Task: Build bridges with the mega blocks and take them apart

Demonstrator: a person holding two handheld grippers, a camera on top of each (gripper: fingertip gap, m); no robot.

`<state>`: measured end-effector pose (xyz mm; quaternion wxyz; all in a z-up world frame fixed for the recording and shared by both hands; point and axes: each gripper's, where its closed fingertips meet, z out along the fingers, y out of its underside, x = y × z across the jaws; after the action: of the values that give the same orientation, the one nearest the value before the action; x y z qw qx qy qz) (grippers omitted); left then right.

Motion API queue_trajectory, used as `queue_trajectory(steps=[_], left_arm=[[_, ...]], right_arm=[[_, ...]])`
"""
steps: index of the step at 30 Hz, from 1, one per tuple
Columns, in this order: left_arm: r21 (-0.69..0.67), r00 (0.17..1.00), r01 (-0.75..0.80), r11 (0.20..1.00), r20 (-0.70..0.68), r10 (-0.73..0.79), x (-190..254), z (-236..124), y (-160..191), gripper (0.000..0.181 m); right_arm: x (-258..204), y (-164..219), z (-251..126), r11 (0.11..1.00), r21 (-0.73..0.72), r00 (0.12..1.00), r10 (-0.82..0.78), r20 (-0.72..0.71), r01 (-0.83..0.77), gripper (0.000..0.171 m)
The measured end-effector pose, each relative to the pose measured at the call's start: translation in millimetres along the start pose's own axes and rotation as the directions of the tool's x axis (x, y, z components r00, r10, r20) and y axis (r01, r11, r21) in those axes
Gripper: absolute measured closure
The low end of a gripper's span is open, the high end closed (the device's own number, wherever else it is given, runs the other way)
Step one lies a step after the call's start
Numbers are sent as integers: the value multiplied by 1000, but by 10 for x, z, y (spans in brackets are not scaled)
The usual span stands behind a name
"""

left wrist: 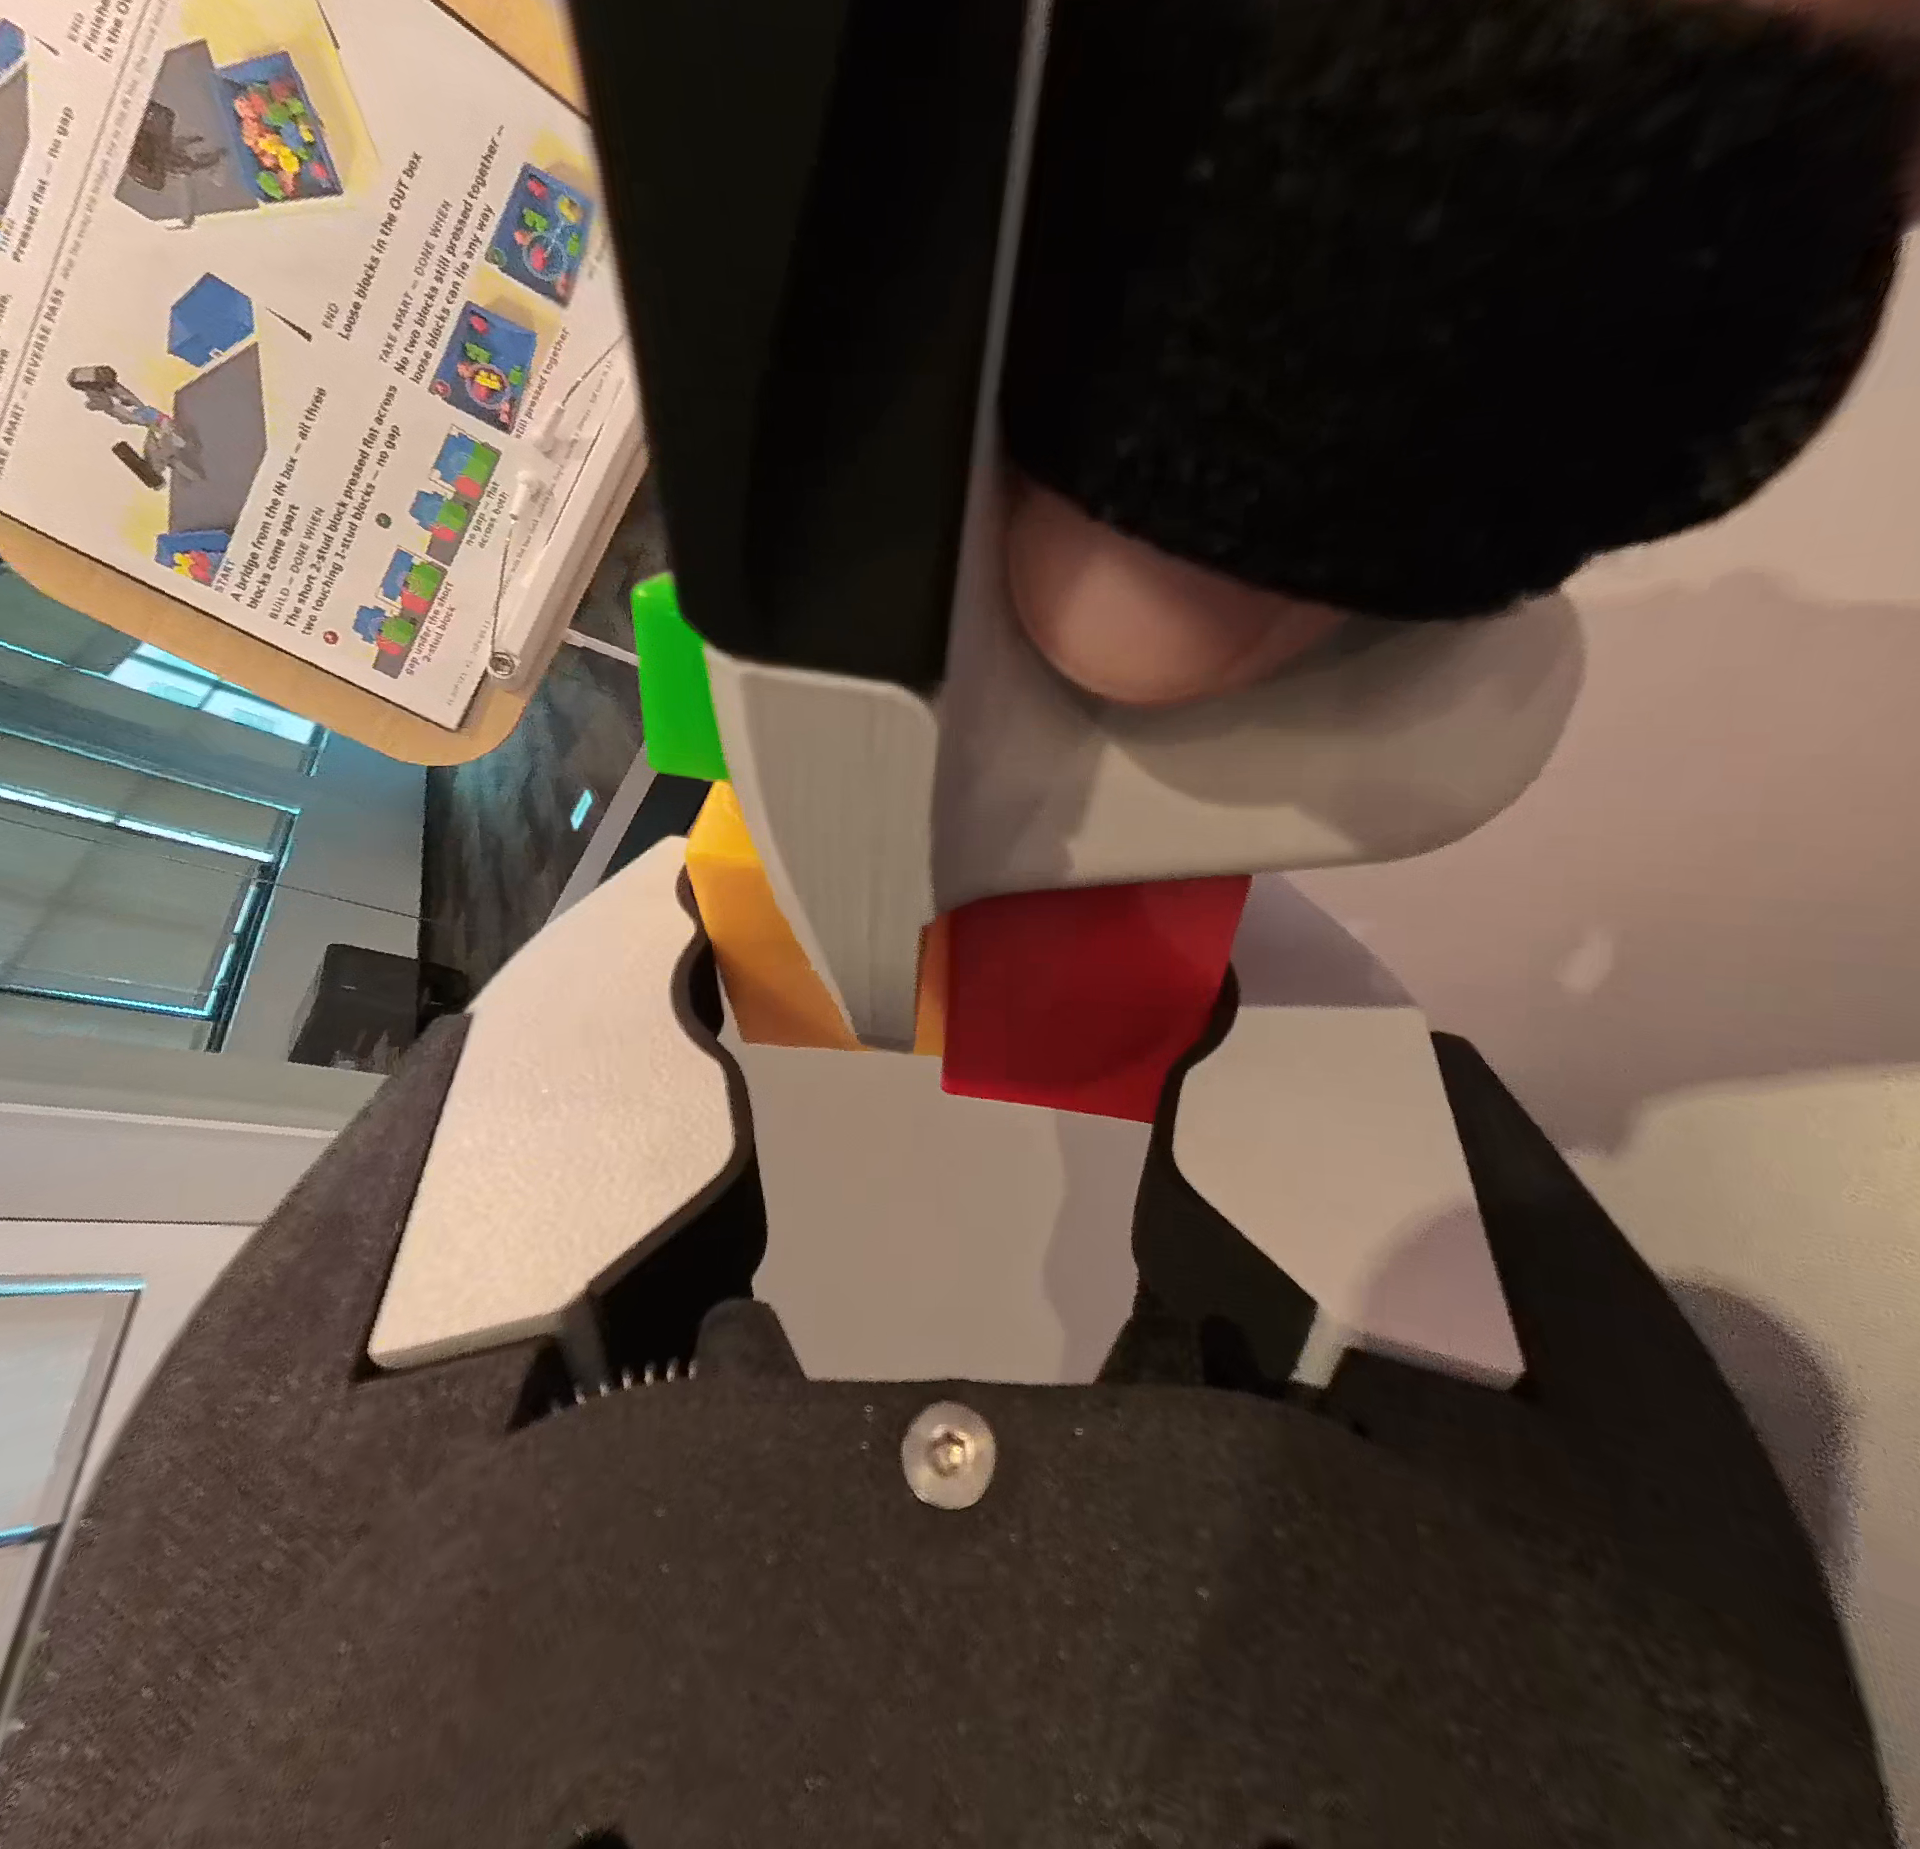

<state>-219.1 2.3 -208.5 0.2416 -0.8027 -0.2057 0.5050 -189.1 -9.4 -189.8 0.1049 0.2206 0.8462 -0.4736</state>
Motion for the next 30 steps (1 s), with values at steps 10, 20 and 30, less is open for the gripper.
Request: queue_trajectory(steps=[10,20,30], left_arm=[[-46,995,-93,995,-23,92,72,49,41,91],[-64,980,-184,981,-91,178,280,157,147,99],[-95,991,-118,988,-76,112,232,142,308,93]], right_arm=[[81,88,37,992,28,988,122,97,-126,129],[240,266,134,910,48,870,379,315,-413,130],[323,230,42,861,72,808,439,391,-503,130]])
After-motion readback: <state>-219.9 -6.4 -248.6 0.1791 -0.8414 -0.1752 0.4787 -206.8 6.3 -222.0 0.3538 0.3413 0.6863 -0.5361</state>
